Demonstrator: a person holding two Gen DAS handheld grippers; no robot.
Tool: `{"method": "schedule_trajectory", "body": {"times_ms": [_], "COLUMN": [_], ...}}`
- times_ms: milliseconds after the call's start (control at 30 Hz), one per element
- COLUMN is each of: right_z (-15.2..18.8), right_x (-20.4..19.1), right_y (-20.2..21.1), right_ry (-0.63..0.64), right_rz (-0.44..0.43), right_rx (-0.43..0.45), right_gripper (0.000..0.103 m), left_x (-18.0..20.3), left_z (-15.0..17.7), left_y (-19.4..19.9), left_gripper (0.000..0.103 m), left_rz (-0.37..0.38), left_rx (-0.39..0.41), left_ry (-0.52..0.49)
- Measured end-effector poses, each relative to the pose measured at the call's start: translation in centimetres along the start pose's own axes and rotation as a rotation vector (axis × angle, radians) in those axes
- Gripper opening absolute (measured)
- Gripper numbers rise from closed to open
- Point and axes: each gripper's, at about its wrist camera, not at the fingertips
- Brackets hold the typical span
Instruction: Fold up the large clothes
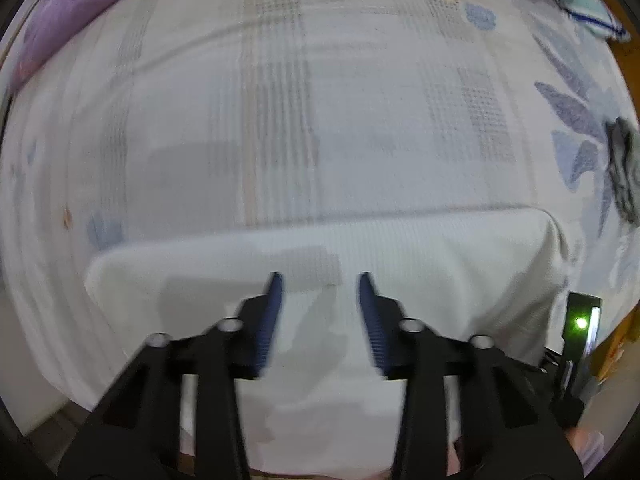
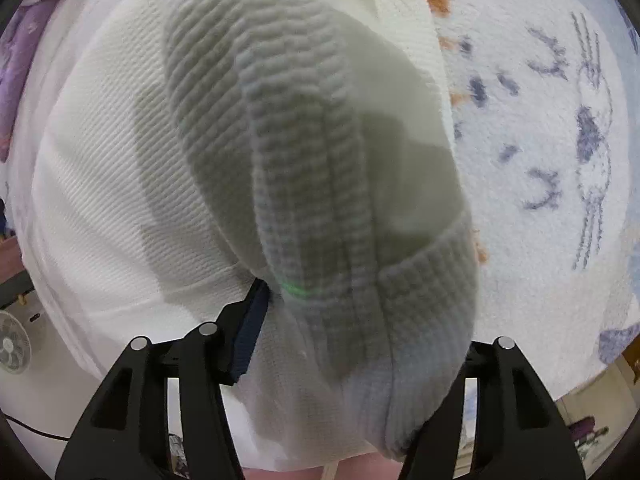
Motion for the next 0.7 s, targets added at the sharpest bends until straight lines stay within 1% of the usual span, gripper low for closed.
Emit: {"method": "schedule_trajectory", "body": {"times_ms": [67, 133, 167, 200, 233, 267, 300, 333, 400, 433, 467, 500, 533, 600, 633, 667, 700], "right_z": [0.1, 0.3, 0.7, 2.1, 2.2, 2.4, 2.8, 3.0, 3.8, 3.7, 3.6, 3.6, 3.1, 3.8, 3.9, 4.3, 4.4], "right_x": [-0.1, -0.9, -1.2, -2.0, -1.7, -1.7, -2.2, -2.3, -2.6, -2.4, -3.7, -6.1, -6.3, -6.4, -6.4, -6.5, -6.6], "right_y": [0.0, -0.4, -0.6, -1.4, -1.2, -1.2, -1.3, -1.4, -1.4, -1.3, -1.0, -1.4, -1.7, -1.5, -1.5, -1.6, -1.5], "right_ry": [-0.01, -0.019, -0.022, -0.022, -0.02, -0.019, -0.022, -0.027, -0.037, -0.041, -0.045, -0.045, -0.041, -0.037, -0.034, -0.032, -0.032], "right_rz": [0.012, 0.01, 0.007, 0.008, 0.011, 0.014, 0.017, 0.017, 0.027, 0.033, 0.038, 0.042, 0.044, 0.037, 0.035, 0.033, 0.035], "right_rx": [0.012, 0.025, 0.035, 0.043, 0.051, 0.058, 0.065, 0.069, 0.072, 0.073, 0.076, 0.082, 0.087, 0.101, 0.105, 0.107, 0.104], "right_gripper": [0.057, 0.059, 0.06, 0.06, 0.06, 0.06, 0.06, 0.06, 0.06, 0.06, 0.061, 0.062, 0.062, 0.062, 0.062, 0.062, 0.062], "left_x": [-0.2, -0.6, -0.8, -1.2, -1.8, -2.5, -2.8, -2.7, -2.0, -1.5, -1.3, -1.2, -1.4, -2.3, -2.2, -1.8, -1.6], "left_z": [-1.0, -1.9, -2.0, -2.1, -2.4, -2.8, -2.8, -2.5, -1.5, -0.6, -0.1, 0.4, 0.3, 0.0, 0.7, 2.0, 3.4], "left_y": [-1.9, -6.0, -7.6, -9.5, -9.6, -9.4, -9.0, -8.4, -7.5, -8.3, -9.3, -11.3, -12.1, -11.9, -10.9, -9.9, -9.4], "left_gripper": [0.004, 0.004, 0.004, 0.004, 0.004, 0.002, 0.001, 0.0, 0.0, 0.0, 0.0, 0.002, 0.002, 0.0, 0.0, 0.0, 0.0], "left_rz": [0.034, 0.064, 0.073, 0.093, 0.122, 0.151, 0.17, 0.18, 0.157, 0.134, 0.114, 0.106, 0.116, 0.138, 0.13, 0.1, 0.104], "left_rx": [-0.06, -0.167, -0.193, -0.208, -0.206, -0.257, -0.289, -0.327, -0.364, -0.39, -0.407, -0.406, -0.399, -0.442, -0.436, -0.455, -0.478], "left_ry": [0.007, 0.027, 0.03, 0.041, 0.074, 0.124, 0.141, 0.127, 0.057, 0.029, 0.023, 0.029, 0.052, 0.144, 0.12, 0.098, 0.099]}}
Point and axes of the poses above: each gripper's, at about its wrist camera, not at the fingertips, and y roughly against the way its jaws point, x to its right, z to its underside
